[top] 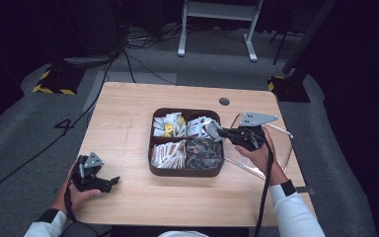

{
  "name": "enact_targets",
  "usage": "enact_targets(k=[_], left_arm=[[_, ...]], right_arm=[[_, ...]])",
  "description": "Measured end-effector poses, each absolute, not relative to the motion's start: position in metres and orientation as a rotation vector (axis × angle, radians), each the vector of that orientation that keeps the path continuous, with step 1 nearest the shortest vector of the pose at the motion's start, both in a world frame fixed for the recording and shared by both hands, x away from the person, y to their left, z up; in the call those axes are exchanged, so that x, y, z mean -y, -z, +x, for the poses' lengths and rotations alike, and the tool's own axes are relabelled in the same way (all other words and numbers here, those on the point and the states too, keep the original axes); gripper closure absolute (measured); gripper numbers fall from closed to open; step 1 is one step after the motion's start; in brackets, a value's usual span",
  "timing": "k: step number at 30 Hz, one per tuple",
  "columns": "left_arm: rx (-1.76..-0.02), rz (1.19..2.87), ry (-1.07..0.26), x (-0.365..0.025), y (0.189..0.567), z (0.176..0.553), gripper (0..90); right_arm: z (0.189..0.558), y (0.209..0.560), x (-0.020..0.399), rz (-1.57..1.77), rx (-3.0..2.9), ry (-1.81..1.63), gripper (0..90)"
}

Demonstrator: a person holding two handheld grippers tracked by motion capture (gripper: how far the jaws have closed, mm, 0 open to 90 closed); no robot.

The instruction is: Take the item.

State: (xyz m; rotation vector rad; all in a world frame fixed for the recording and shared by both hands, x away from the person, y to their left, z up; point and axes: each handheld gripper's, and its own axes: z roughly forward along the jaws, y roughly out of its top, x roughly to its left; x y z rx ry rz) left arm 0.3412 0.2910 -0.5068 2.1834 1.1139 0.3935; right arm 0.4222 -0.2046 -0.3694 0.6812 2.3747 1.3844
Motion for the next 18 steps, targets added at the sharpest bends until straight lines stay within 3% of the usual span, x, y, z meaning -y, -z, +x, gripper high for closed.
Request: enact_targets(k=[18], left_arm=[[-1.116, 2.183, -0.396, -0.291, 0.507, 0.341, 0.5]], right_arm=[[0.392, 0.372, 0.194, 0.574, -2.434, -1.406, 90.0]])
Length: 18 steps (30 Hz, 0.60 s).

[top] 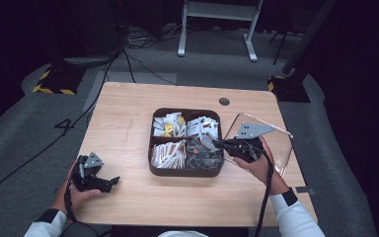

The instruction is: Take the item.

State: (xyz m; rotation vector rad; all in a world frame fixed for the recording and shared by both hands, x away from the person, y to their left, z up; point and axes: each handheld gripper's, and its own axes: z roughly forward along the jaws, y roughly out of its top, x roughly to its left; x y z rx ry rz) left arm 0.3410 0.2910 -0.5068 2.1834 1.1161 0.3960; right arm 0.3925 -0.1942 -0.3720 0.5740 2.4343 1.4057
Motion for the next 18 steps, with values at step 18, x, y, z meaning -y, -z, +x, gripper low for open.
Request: enact_targets(k=[18], left_arm=[[-1.117, 2.184, -0.397, -0.291, 0.507, 0.341, 0.5]], right_arm=[[0.355, 0.392, 0.179, 0.451, -2.573, -1.392, 90.0]])
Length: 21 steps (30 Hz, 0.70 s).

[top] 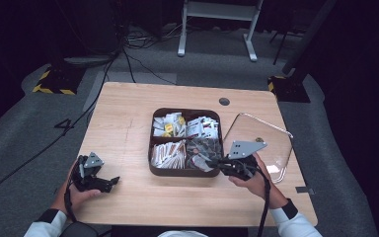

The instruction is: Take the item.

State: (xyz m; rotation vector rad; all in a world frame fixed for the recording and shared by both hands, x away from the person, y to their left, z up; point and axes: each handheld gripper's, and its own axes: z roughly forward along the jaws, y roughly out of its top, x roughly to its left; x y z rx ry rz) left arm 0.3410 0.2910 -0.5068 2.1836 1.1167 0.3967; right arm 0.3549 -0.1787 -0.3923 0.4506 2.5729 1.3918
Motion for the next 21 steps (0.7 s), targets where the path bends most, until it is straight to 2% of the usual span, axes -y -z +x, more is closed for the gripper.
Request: enact_targets(k=[7, 21], left_arm=[[-1.117, 2.185, -0.394, -0.291, 0.507, 0.341, 0.5], [-1.118, 2.183, -0.396, -0.291, 0.507, 0.341, 0.5]], right_arm=[[0.333, 0.412, 0.162, 0.361, -2.687, -1.344, 90.0], [0.326, 0.445, 0.14, 0.324, -2.841, -1.264, 89.9]])
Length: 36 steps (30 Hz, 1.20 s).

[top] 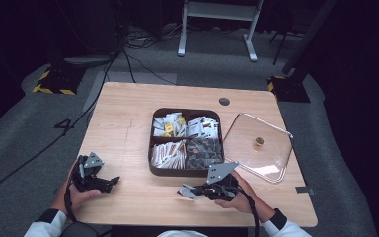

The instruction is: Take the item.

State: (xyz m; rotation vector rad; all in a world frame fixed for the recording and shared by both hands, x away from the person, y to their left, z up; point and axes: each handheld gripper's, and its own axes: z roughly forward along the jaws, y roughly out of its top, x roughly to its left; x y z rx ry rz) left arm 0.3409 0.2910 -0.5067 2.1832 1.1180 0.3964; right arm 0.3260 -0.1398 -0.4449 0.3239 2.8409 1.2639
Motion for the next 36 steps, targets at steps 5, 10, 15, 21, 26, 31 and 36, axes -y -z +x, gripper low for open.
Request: enact_targets(k=[5, 10, 15, 21, 26, 31, 36], left_arm=[[-1.118, 2.183, -0.397, -0.291, 0.507, 0.341, 0.6], [-1.118, 2.182, -0.397, -0.291, 0.507, 0.341, 0.6], [-1.118, 2.183, -0.397, -0.291, 0.507, 0.341, 0.5], [-1.12, 2.184, -0.394, -0.291, 0.507, 0.341, 0.5], [-1.119, 2.185, -0.394, -0.291, 0.507, 0.34, 0.5], [-1.12, 2.185, -0.395, -0.291, 0.507, 0.34, 0.5], [-1.12, 2.185, -0.395, -0.291, 0.507, 0.34, 0.5]], right_arm=[[0.326, 0.451, 0.135, 0.316, -2.834, -1.232, 85.0], [0.332, 0.451, 0.139, 0.362, -2.807, -1.225, 74.2], [0.335, 0.45, 0.143, 0.387, -2.797, -1.227, 67.0], [0.337, 0.443, 0.151, 0.425, -2.747, -1.233, 52.2], [0.335, 0.437, 0.16, 0.42, -2.715, -1.253, 46.3], [0.339, 0.426, 0.177, 0.459, -2.653, -1.272, 42.7], [0.342, 0.418, 0.19, 0.499, -2.591, -1.293, 40.0]])
